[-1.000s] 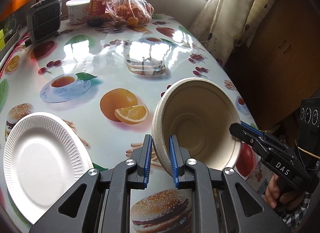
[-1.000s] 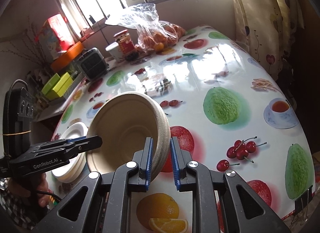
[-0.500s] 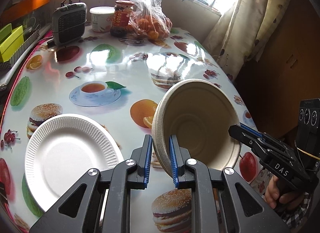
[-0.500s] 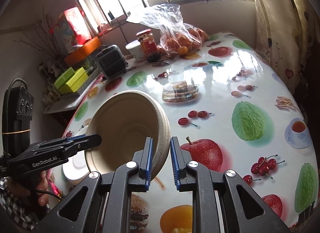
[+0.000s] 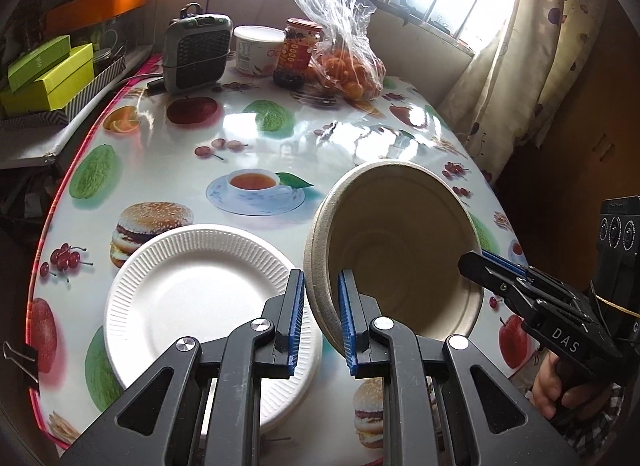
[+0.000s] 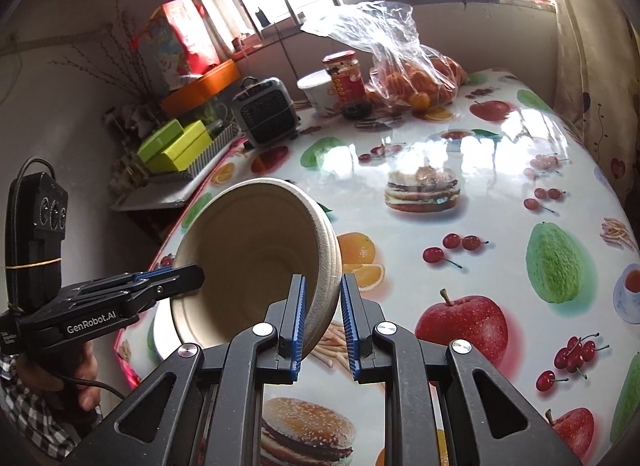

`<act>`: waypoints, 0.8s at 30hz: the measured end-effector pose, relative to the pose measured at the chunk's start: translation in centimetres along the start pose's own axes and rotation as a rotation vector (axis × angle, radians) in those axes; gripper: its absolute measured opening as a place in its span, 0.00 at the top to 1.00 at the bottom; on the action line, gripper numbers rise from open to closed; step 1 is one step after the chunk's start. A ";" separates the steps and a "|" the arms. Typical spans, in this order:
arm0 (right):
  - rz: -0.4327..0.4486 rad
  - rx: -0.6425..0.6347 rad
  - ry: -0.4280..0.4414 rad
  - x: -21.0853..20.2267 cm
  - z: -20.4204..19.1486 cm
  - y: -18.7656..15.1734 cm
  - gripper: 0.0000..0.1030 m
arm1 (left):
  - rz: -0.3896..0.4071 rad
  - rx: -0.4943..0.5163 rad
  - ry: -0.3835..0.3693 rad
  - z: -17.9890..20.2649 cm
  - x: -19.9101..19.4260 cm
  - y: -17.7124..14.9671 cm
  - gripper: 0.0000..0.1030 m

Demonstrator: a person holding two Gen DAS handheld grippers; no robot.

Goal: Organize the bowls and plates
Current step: 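Carry the nested tan bowls with the left gripper toward the white plate stack, then lower the nested bowls onto the white plate stack with the left gripper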

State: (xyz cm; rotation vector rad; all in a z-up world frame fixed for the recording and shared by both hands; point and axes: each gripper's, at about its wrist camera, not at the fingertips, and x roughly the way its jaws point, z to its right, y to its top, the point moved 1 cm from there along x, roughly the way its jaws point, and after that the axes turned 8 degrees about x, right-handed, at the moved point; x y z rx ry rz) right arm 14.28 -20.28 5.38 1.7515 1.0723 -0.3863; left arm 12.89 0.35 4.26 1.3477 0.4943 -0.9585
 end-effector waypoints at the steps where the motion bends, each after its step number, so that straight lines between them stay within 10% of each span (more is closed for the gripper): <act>1: -0.004 -0.005 0.009 0.2 -0.4 0.0 0.83 | 0.003 -0.011 0.004 -0.4 -0.2 -0.1 0.83; 24: -0.140 -0.112 0.151 5.8 -7.3 -0.5 0.83 | 0.027 -0.183 0.148 -7.7 -3.9 -3.3 0.83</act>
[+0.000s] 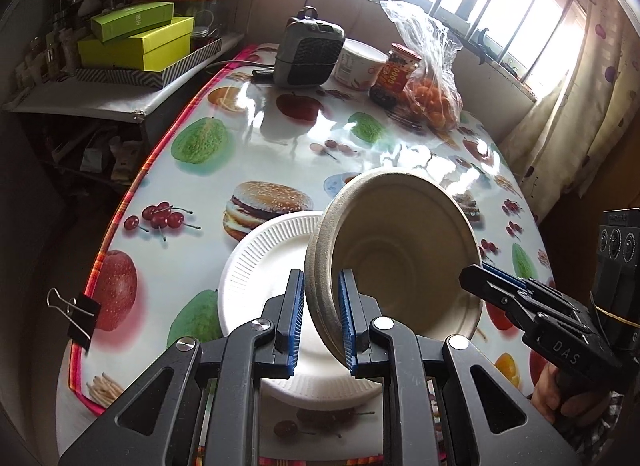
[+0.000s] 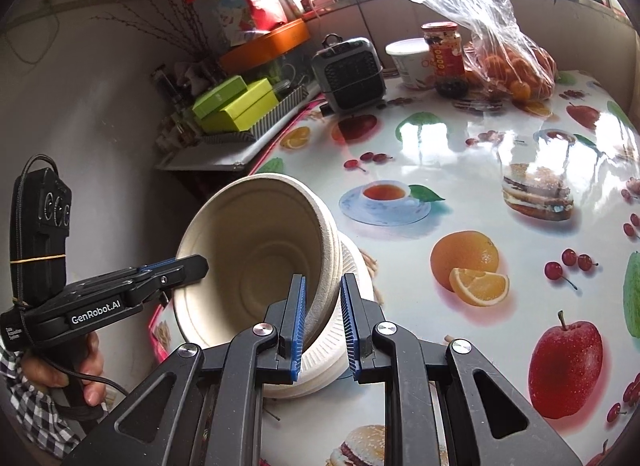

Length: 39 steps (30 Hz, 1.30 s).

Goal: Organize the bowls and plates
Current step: 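Lower the nested bowls onto the white plate stack with the left gripper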

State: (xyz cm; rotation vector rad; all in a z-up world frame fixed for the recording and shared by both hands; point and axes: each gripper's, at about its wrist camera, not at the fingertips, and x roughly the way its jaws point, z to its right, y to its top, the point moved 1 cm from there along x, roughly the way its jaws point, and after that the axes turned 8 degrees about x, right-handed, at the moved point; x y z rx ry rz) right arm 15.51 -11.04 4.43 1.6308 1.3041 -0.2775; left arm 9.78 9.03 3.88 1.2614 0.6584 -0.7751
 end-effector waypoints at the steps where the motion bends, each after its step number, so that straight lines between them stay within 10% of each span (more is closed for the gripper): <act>1: -0.008 -0.003 0.002 0.3 -0.1 -0.1 0.83 | -0.004 -0.010 0.002 -0.3 0.1 -0.1 0.83; 39: -0.083 0.010 -0.014 3.9 -0.5 0.0 0.81 | -0.054 -0.074 -0.014 -3.2 2.3 -0.9 0.83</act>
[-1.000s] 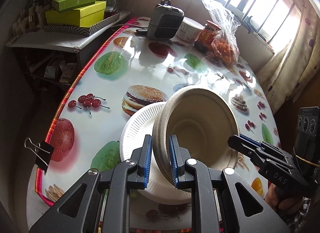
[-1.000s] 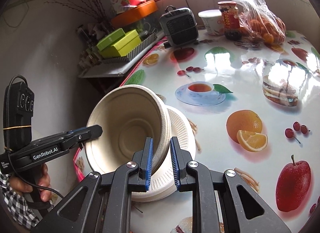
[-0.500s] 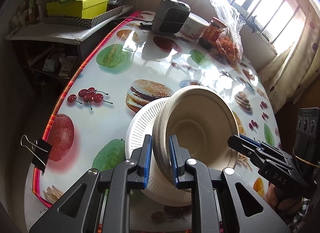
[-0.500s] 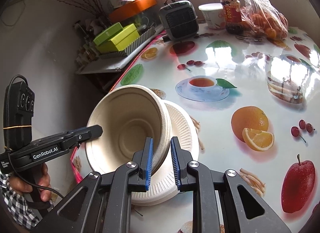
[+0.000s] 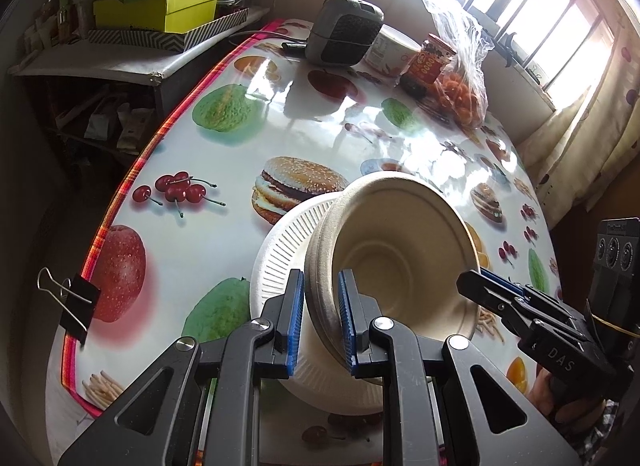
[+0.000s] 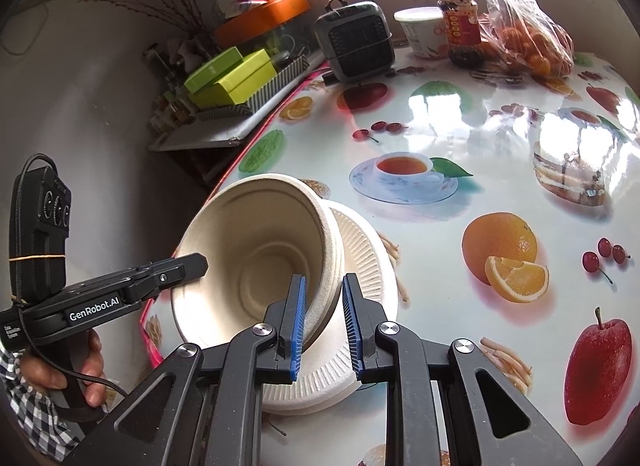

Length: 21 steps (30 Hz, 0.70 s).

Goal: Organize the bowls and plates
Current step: 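Lower the nested bowls onto the white plate stack with the left gripper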

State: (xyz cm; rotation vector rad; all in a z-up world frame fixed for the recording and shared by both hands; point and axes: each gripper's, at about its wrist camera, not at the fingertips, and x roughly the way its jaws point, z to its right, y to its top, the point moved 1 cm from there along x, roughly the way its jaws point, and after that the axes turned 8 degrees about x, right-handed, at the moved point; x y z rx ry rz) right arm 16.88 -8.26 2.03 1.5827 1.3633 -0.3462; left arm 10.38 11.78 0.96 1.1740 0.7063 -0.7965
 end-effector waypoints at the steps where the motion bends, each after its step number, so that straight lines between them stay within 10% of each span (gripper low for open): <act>1: 0.001 0.000 -0.001 0.0 0.0 0.0 0.81 | 0.001 -0.002 -0.001 0.0 0.0 0.0 0.83; 21: 0.051 -0.013 -0.009 -1.4 -0.6 -0.9 0.61 | 0.048 0.028 0.003 0.8 -1.3 -0.6 0.74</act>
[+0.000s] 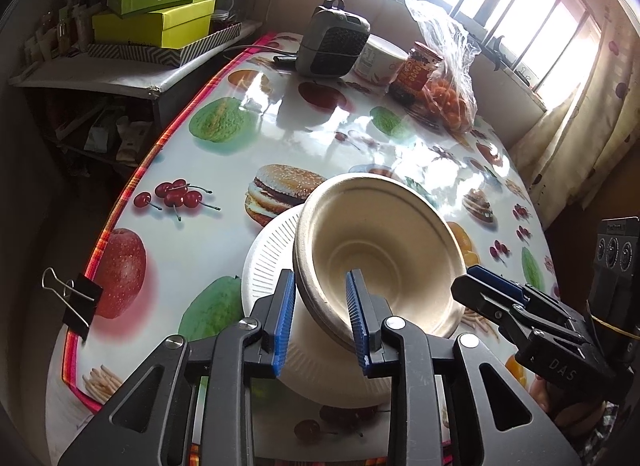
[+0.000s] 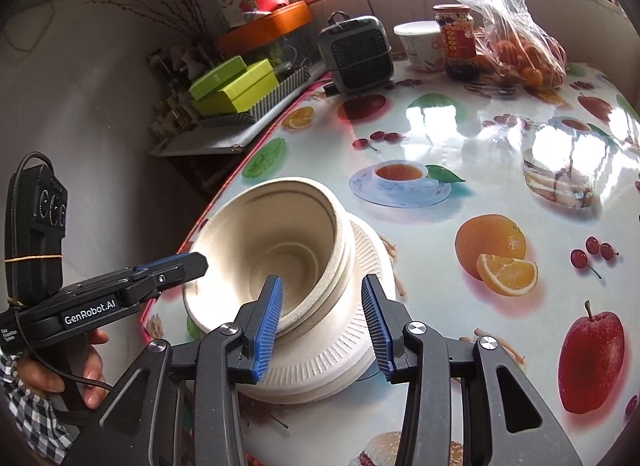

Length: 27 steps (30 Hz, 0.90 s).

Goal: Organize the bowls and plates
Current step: 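Lower the nested bowls onto the white plate stack with the left gripper, then open the left gripper and pull it back from the bowls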

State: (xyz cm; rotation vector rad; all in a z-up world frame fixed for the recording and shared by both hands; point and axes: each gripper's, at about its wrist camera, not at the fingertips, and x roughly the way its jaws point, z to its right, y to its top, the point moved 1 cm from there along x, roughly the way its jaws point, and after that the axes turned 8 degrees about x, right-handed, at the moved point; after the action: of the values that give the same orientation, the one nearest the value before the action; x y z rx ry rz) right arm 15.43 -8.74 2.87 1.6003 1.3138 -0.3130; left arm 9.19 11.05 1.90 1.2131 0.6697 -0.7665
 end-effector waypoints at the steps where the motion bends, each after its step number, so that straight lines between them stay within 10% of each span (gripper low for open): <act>1: 0.003 -0.001 0.001 -0.1 -0.1 0.0 0.61 | 0.002 0.003 0.000 0.1 -0.1 -0.1 0.74; 22: 0.065 -0.062 -0.012 -2.6 -1.6 -2.7 0.52 | 0.076 0.033 0.032 1.5 -2.8 -2.3 0.73; 27: 0.089 -0.091 -0.030 -3.4 -1.7 -4.3 0.45 | 0.135 0.059 0.071 1.9 -3.8 -3.8 0.40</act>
State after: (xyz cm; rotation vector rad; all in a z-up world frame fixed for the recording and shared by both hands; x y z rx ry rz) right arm 9.86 -9.77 3.80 1.5661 1.2137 -0.2187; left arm 3.97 9.13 3.27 1.3303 0.6203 -0.6362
